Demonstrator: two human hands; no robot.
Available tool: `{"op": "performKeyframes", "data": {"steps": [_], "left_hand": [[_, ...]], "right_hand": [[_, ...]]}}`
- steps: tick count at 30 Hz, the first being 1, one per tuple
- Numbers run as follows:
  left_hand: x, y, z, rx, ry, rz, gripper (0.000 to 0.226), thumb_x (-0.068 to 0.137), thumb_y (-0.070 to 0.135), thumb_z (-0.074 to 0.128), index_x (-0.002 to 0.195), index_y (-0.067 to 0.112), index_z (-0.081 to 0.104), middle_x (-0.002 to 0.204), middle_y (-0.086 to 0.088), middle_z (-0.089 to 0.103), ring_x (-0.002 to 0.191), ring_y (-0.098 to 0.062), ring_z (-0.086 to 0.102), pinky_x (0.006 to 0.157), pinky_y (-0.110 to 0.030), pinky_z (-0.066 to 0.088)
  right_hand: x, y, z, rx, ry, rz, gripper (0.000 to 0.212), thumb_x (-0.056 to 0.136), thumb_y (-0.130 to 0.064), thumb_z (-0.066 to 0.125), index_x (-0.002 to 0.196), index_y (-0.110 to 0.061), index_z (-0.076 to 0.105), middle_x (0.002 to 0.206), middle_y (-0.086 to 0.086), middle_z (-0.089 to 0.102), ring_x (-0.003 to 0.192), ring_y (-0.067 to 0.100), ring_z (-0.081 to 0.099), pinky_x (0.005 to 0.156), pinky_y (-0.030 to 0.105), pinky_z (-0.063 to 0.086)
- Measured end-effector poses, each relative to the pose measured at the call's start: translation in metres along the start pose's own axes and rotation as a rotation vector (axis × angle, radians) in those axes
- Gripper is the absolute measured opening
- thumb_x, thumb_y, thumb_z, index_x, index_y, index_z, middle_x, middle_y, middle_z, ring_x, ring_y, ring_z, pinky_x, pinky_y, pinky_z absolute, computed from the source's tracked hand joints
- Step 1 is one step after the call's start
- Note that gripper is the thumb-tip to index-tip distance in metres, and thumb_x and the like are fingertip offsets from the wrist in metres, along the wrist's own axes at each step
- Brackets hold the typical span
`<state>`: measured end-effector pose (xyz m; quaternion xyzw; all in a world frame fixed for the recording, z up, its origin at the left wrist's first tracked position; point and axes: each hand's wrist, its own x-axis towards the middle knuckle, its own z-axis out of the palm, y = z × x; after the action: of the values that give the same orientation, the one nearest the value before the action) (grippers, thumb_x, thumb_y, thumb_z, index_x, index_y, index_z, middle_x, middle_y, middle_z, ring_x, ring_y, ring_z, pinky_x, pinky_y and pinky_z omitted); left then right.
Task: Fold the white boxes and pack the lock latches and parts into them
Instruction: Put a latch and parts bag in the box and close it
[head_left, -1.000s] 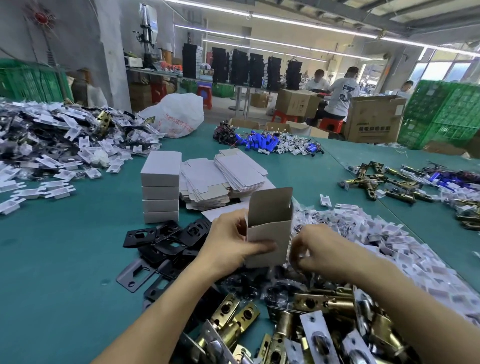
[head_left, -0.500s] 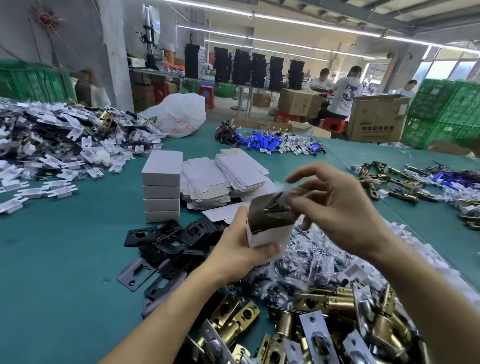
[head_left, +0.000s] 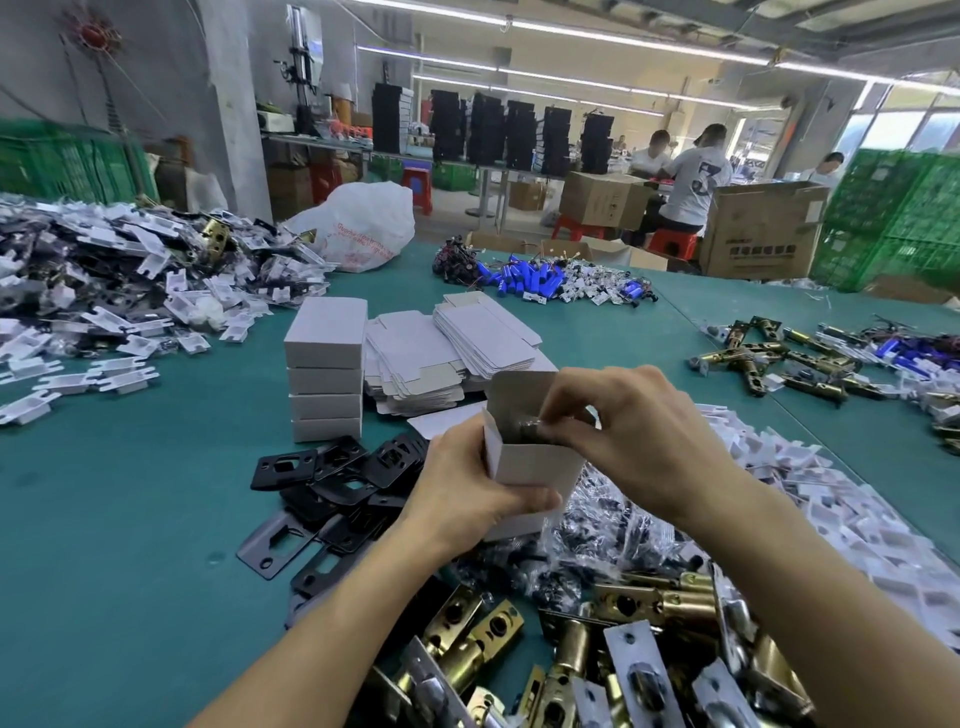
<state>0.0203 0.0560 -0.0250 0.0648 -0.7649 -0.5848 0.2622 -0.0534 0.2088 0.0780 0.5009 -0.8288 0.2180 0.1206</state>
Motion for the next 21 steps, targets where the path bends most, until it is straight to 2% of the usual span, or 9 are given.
{"op": "performKeyframes", "data": {"steps": [2,5,9,11,15,17,19,21], "left_hand": [[0.000,-0.001,0.000,-0.004,-0.029,-0.010,0.049,0.048,0.041,0.090,0.092,0.036,0.069,0.089,0.011,0.075,0.083,-0.009,0.071,0.068,-0.026,0.057],[0.000,-0.005,-0.001,0.004,-0.089,-0.056,0.044,0.050,0.036,0.090,0.090,0.038,0.072,0.090,0.010,0.075,0.083,-0.006,0.071,0.068,-0.025,0.057],[0.000,-0.013,-0.001,0.077,-0.133,-0.106,0.042,0.054,0.027,0.093,0.091,0.032,0.073,0.088,0.009,0.075,0.085,-0.010,0.071,0.079,-0.039,0.060],[0.000,-0.012,0.001,0.013,-0.065,-0.123,0.044,0.056,0.029,0.093,0.095,0.033,0.072,0.090,0.011,0.075,0.086,-0.009,0.072,0.076,-0.035,0.061],[0.003,-0.012,-0.001,0.051,0.098,-0.181,0.054,0.065,0.039,0.092,0.111,0.031,0.066,0.097,0.011,0.075,0.088,-0.005,0.071,0.077,-0.030,0.060],[0.002,-0.013,-0.003,0.096,0.009,-0.187,0.055,0.063,0.037,0.093,0.109,0.035,0.065,0.097,0.014,0.074,0.089,-0.003,0.069,0.075,-0.022,0.057],[-0.002,-0.010,-0.003,0.106,-0.103,-0.172,0.052,0.053,0.040,0.092,0.099,0.040,0.066,0.093,0.020,0.073,0.084,0.002,0.068,0.067,-0.011,0.051],[-0.004,-0.009,0.000,0.127,-0.122,-0.140,0.051,0.048,0.046,0.088,0.094,0.043,0.067,0.093,0.022,0.072,0.082,0.003,0.067,0.065,-0.011,0.049]], "right_hand": [[0.000,0.004,0.002,0.077,-0.019,-0.003,0.005,0.086,-0.034,0.071,0.086,-0.031,0.066,0.080,-0.012,0.064,0.073,0.008,0.054,0.066,0.039,0.048],[-0.002,0.007,0.005,0.184,0.052,0.006,0.009,0.090,-0.032,0.068,0.089,-0.030,0.059,0.079,-0.013,0.065,0.063,0.000,0.053,0.060,0.034,0.046],[-0.002,0.011,0.002,0.228,0.104,0.038,0.013,0.094,-0.029,0.063,0.093,-0.030,0.050,0.081,-0.009,0.067,0.068,0.009,0.061,0.061,0.038,0.050],[-0.001,0.012,0.001,0.168,0.087,0.056,0.014,0.094,-0.024,0.064,0.093,-0.028,0.051,0.085,-0.009,0.067,0.066,0.008,0.058,0.061,0.039,0.051],[0.003,0.011,0.002,0.060,0.130,0.097,0.013,0.094,-0.018,0.062,0.099,-0.029,0.056,0.092,-0.008,0.072,0.069,0.021,0.061,0.063,0.042,0.053],[0.006,0.009,0.002,0.042,0.106,0.105,0.020,0.095,-0.019,0.060,0.110,-0.032,0.060,0.092,-0.010,0.072,0.073,0.021,0.062,0.065,0.041,0.053],[0.008,0.007,0.002,0.046,0.045,0.105,0.026,0.095,-0.022,0.058,0.119,-0.033,0.060,0.091,-0.012,0.069,0.078,0.017,0.060,0.069,0.039,0.052],[0.009,0.005,0.003,0.056,0.010,0.079,0.020,0.094,-0.027,0.060,0.113,-0.032,0.066,0.090,-0.013,0.068,0.080,0.014,0.058,0.072,0.040,0.052]]}}
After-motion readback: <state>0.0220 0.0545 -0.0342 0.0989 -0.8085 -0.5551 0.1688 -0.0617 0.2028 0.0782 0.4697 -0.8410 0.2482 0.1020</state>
